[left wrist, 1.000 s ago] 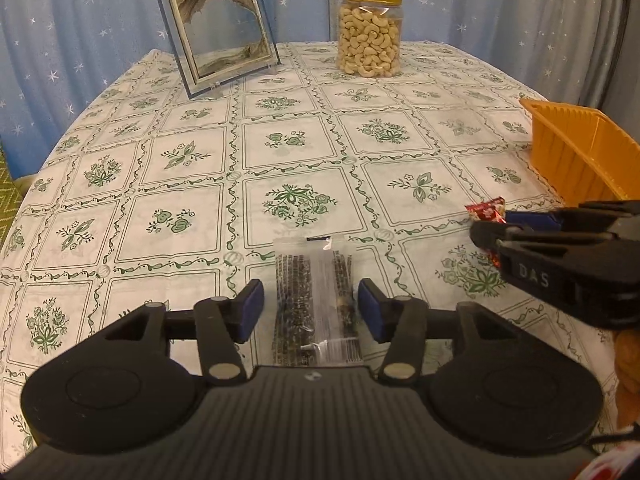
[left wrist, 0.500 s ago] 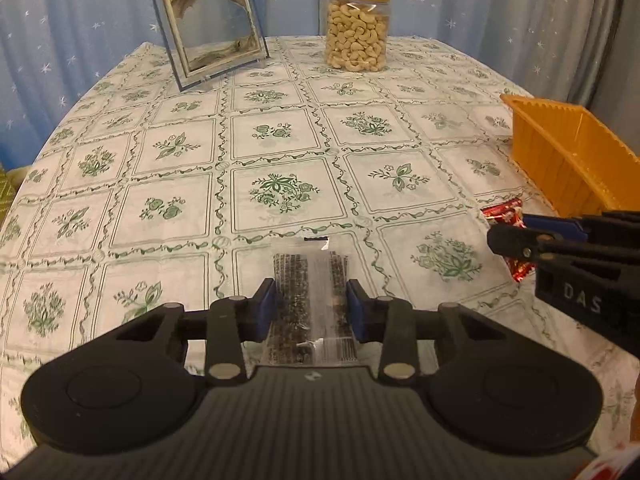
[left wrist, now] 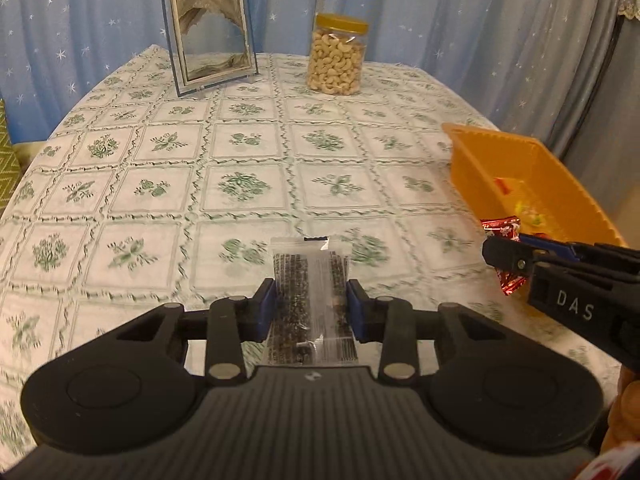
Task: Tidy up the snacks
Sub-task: 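Carry the clear packet and red-gold candy over the orange tray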
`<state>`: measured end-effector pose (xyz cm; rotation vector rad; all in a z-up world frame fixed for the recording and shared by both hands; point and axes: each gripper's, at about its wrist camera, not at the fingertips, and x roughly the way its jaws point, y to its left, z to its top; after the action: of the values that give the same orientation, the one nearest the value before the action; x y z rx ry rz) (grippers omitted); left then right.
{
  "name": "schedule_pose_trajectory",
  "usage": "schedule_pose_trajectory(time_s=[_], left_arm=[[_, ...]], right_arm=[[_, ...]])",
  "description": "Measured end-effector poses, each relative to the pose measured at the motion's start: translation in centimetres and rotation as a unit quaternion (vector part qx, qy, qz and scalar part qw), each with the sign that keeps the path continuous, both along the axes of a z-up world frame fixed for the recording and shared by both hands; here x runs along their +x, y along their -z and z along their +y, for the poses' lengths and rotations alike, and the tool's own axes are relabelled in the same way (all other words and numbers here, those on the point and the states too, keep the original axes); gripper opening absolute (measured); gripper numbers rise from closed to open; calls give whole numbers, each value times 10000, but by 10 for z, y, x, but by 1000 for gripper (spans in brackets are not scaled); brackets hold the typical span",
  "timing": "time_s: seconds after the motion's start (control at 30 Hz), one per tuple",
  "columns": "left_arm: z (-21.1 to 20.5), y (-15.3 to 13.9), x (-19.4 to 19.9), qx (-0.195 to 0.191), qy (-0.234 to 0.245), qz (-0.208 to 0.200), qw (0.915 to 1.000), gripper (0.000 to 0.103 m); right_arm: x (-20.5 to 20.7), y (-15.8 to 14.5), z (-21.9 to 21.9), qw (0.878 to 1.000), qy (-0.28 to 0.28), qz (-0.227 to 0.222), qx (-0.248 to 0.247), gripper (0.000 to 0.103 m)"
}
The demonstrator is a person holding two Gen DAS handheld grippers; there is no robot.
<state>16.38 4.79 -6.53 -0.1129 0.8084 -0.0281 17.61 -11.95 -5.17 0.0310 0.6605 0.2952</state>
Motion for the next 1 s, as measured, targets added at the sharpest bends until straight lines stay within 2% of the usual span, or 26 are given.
schedule_pose_trajectory(time_s=[0.5,1.0], left_arm=[[-26,-34,-42,-135,80,-160,9997,33],[-46,-53,-48,-133,286,-313,9990,33]], right_arm=[[-48,-27,-27,9998,70,-68,179,21],[-62,-44,-53,9991,296,-186,232,21]])
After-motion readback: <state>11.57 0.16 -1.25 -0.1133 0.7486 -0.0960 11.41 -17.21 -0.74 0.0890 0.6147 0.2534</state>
